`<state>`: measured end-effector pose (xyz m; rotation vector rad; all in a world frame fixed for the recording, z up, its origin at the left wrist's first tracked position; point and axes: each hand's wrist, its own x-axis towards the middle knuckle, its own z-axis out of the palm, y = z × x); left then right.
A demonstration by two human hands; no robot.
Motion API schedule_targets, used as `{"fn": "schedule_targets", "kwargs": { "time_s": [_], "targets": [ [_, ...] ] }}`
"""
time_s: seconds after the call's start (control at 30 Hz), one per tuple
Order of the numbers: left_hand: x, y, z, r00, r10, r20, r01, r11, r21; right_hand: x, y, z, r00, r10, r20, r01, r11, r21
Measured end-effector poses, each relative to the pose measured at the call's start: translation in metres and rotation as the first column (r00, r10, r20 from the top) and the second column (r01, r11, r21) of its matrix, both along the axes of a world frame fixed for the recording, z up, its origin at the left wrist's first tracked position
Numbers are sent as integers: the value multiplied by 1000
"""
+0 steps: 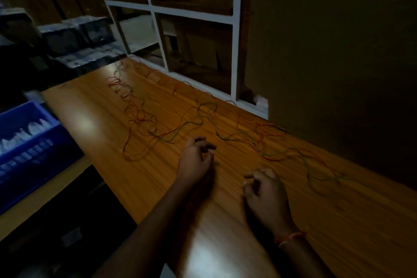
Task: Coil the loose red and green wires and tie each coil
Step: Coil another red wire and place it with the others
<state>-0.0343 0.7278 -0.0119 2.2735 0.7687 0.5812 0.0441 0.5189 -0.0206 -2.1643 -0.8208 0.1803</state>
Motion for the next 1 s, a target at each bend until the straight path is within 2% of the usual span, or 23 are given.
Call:
{"fn": "schedule_targets", "kwargs": {
  "time_s": [0.23, 0.37, 0.43, 0.67, 0.77, 1.0],
  "targets": [
    [14, 79, -5, 982, -3, -187, 13, 998, 54, -12, 56, 7, 1000, -21, -5, 21, 1000, -2],
    [32, 118, -9, 935, -53, -351, 60, 998, 9, -10, 76, 7, 1000, -26, -3, 26, 1000, -4],
    [35, 125, -8, 920, -97, -381, 103, 995, -5, -8, 83, 9, 999, -34, -22, 34, 999, 0],
    [-6, 99, 0, 981, -99, -170, 102, 995, 9, -7, 101, 2, 982, -128, -141, 130, 991, 7],
    [-22, 92, 1, 991, -129, -34, 128, 992, -14, -8, 105, 2, 971, -153, -183, 161, 987, 25],
    [-60, 63, 9, 939, -289, 185, 298, 954, -26, -7, 87, -1, 951, -196, -239, 195, 980, -28]
  ]
}}
